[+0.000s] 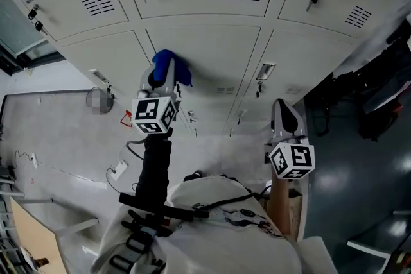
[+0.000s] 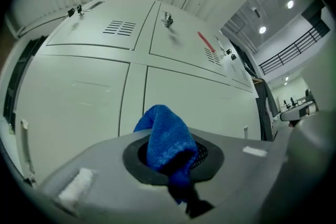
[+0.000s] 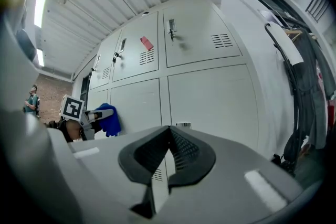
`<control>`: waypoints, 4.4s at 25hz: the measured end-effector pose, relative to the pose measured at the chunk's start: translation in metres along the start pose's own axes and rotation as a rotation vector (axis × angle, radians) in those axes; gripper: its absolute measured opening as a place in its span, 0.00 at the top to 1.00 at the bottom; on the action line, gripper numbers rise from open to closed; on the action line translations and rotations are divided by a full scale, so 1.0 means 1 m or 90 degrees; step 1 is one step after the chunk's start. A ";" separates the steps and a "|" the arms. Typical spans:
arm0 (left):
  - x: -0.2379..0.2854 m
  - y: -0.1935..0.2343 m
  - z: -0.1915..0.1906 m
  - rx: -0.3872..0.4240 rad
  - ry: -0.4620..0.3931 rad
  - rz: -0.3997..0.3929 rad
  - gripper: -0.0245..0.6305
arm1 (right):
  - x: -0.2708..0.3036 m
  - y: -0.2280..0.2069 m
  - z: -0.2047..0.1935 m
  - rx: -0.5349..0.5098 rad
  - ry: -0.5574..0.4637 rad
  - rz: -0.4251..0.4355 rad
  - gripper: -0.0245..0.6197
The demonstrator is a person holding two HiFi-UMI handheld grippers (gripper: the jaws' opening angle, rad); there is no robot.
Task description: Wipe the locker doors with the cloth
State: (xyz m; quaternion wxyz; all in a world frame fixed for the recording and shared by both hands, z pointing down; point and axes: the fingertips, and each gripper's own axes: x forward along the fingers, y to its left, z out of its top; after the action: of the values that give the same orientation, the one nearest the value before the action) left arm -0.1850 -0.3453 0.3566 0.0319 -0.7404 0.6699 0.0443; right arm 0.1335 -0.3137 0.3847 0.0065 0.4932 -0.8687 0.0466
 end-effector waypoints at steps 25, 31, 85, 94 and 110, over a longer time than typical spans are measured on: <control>0.066 -0.200 -0.053 -0.033 0.047 -0.183 0.91 | -0.077 -0.046 -0.009 -0.019 0.041 -0.111 0.96; 0.054 -0.163 -0.059 -0.015 0.046 -0.143 0.91 | -0.066 -0.044 -0.010 -0.016 0.039 -0.094 0.96; 0.012 -0.070 -0.138 0.031 0.143 -0.054 0.91 | -0.015 -0.013 -0.015 -0.021 0.042 0.009 0.96; -0.002 -0.034 -0.135 0.013 0.156 -0.022 0.91 | 0.002 0.008 -0.017 -0.022 0.041 0.039 0.96; 0.016 -0.182 -0.160 -0.016 0.158 -0.205 0.91 | -0.013 -0.003 -0.024 -0.028 0.055 0.006 0.96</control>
State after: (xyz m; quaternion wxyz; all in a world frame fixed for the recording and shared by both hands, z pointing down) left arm 0.0010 -0.3601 0.5118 -0.0534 -0.8382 0.5410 -0.0441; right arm 0.1419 -0.3023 0.4083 0.0550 0.4866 -0.8706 0.0487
